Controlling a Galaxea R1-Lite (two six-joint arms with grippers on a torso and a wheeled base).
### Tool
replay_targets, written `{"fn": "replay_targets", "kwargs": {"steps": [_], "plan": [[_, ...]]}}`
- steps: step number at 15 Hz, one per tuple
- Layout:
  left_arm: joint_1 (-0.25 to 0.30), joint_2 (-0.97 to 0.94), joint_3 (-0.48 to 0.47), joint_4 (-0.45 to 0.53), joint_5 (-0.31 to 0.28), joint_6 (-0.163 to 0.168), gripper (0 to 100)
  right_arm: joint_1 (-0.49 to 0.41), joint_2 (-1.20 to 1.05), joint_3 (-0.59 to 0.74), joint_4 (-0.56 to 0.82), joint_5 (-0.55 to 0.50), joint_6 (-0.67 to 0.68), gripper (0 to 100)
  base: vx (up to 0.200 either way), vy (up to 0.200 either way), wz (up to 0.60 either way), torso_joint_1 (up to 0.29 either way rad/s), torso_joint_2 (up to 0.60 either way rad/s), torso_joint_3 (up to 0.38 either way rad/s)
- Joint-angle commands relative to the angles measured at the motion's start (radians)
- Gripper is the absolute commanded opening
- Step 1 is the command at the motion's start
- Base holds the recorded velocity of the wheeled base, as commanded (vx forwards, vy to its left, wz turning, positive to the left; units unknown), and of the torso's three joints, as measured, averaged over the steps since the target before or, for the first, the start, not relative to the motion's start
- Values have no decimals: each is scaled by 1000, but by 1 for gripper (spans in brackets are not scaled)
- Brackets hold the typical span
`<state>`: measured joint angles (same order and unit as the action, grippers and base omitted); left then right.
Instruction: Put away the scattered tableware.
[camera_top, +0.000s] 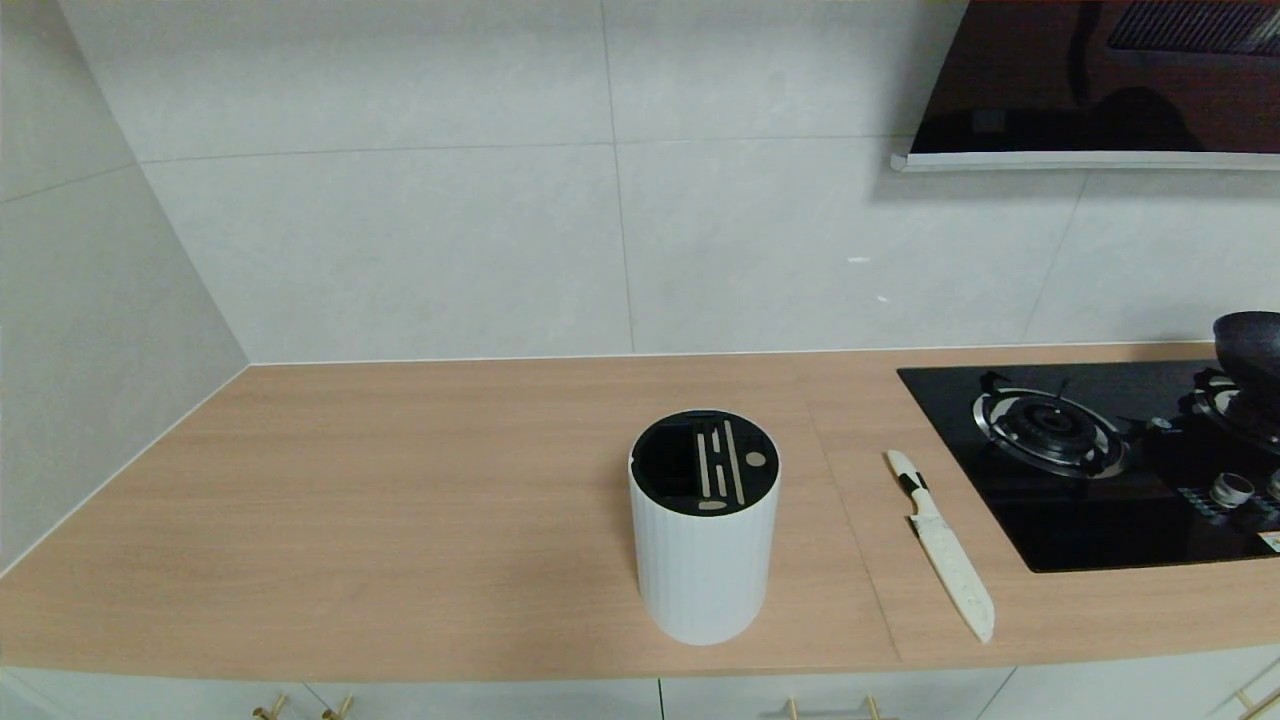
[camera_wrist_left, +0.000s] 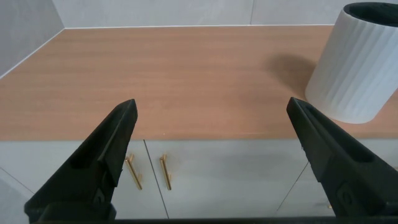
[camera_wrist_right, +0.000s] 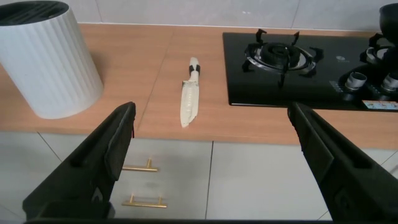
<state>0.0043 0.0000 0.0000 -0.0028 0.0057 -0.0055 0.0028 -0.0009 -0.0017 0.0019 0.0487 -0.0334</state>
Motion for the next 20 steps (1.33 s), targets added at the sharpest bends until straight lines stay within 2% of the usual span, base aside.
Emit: {"fn": "replay_targets", "kwargs": {"steps": [1, 3, 4, 5, 8, 13, 17, 20], "plan": [[0, 2, 0, 0, 0, -1, 100, 0, 1, 0, 0, 0, -3, 100, 0, 0, 0, 0, 0, 0], [0, 2, 0, 0, 2, -1, 100, 0, 1, -29, -42, -4, 13, 100, 0, 0, 0, 0, 0, 0], [0, 2, 0, 0, 0, -1, 100, 2, 2, -109, -57, 6, 78, 100, 0, 0, 0, 0, 0, 0], [0, 2, 0, 0, 0, -1, 100, 5, 25, -135, -39, 37, 92, 100, 0, 0, 0, 0, 0, 0], [0, 2, 0, 0, 0, -1, 100, 10, 125, -144, -22, 99, 84, 100, 0, 0, 0, 0, 0, 0], [0, 2, 0, 0, 0, -1, 100, 17, 498, -254, -22, 102, 35, 100, 0, 0, 0, 0, 0, 0], [0, 2, 0, 0, 0, -1, 100, 114, 828, -386, -25, 85, 36, 100, 0, 0, 0, 0, 0, 0], [0, 2, 0, 0, 0, -1, 100, 126, 1039, -466, -45, 82, 35, 100, 0, 0, 0, 0, 0, 0]]}}
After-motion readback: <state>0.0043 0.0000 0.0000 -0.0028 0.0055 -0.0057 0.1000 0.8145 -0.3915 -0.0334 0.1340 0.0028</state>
